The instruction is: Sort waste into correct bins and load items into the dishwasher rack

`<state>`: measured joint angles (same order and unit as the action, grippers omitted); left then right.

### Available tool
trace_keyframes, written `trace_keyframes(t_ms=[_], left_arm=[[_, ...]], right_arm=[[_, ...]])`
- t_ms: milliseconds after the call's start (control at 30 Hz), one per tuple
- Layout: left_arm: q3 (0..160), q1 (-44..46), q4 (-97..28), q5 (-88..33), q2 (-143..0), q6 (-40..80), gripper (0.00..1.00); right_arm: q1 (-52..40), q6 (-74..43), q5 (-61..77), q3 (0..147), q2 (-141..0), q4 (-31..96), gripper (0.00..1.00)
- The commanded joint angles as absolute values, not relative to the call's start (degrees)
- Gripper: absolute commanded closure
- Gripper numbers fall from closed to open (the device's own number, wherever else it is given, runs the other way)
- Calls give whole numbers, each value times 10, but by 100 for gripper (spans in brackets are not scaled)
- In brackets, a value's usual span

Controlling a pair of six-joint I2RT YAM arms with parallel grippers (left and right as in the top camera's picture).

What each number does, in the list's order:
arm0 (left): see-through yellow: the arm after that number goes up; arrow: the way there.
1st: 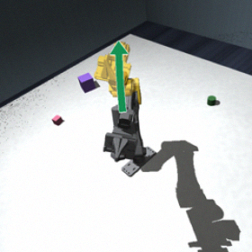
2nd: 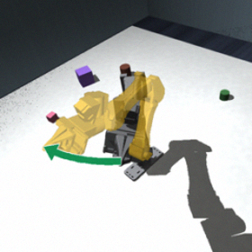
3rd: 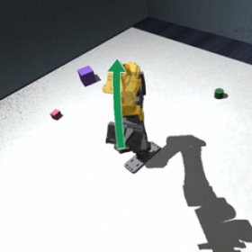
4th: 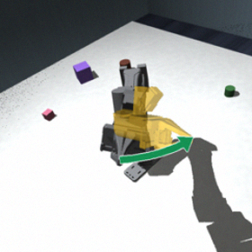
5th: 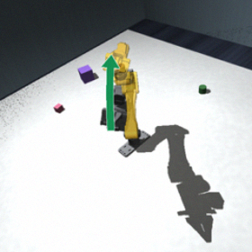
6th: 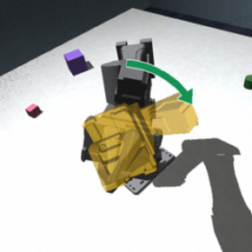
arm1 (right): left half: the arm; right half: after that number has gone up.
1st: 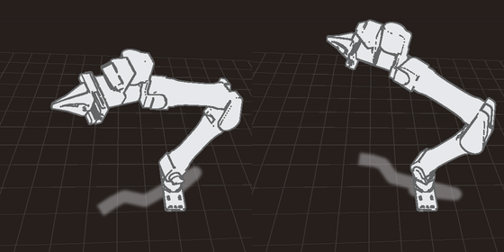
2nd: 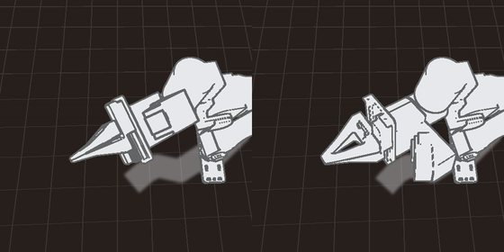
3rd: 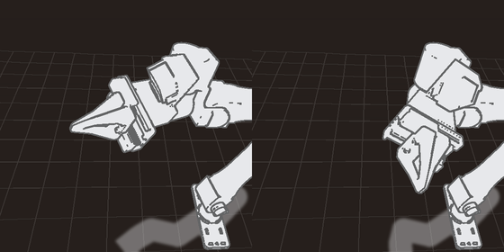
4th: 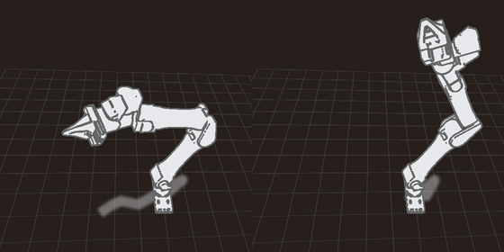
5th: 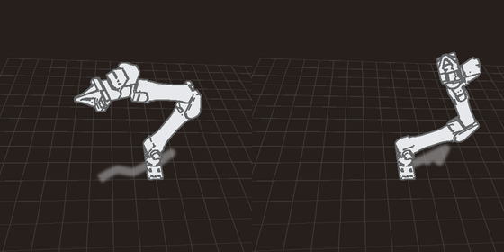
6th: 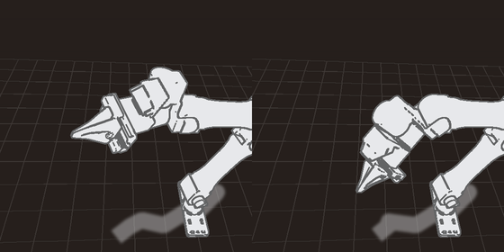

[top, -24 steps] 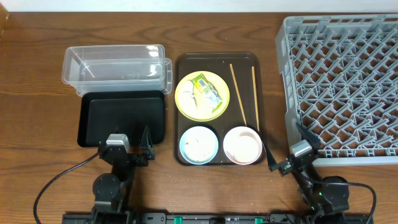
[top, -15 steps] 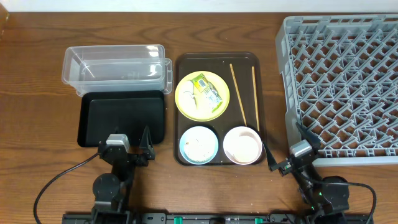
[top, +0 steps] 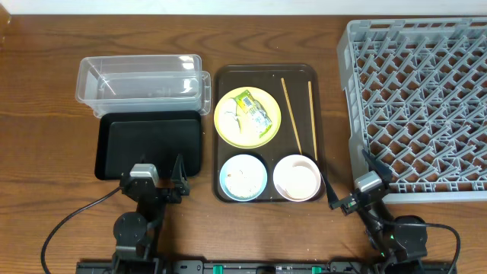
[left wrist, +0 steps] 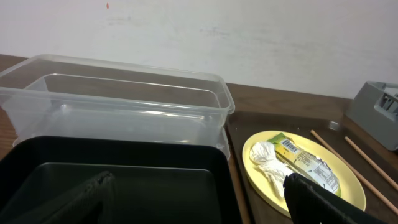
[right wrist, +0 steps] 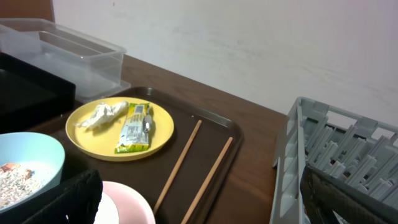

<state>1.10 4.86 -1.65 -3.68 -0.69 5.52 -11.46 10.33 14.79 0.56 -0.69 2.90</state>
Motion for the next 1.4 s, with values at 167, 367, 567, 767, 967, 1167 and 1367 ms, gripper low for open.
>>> trace_keyframes(t_ms=[167,367,567,767,967,1167,1367], left_arm=[[2,46,-36,-39,-6,50,12],[2,46,-36,-39,-6,50,11],[2,46,-36,-39,-6,50,11],[2,46,-36,-40,-6,50,11],[3,46,-17,-90,-6,50,12],[52,46,1,-146,-10,92,12],[190,46,-93,-151,-105,117,12]], right_arm=[[-109,95,149,3,-4,28,1],[-109,95,149,3,-4,28,1],[-109,94,152,3,-4,28,1],[-109,91,154,3,-4,28,1],[-109,36,170,3,-4,1,1],[-109,-9,170,48,-6,3,1],[-109,-13,170,179,-81,89,1]])
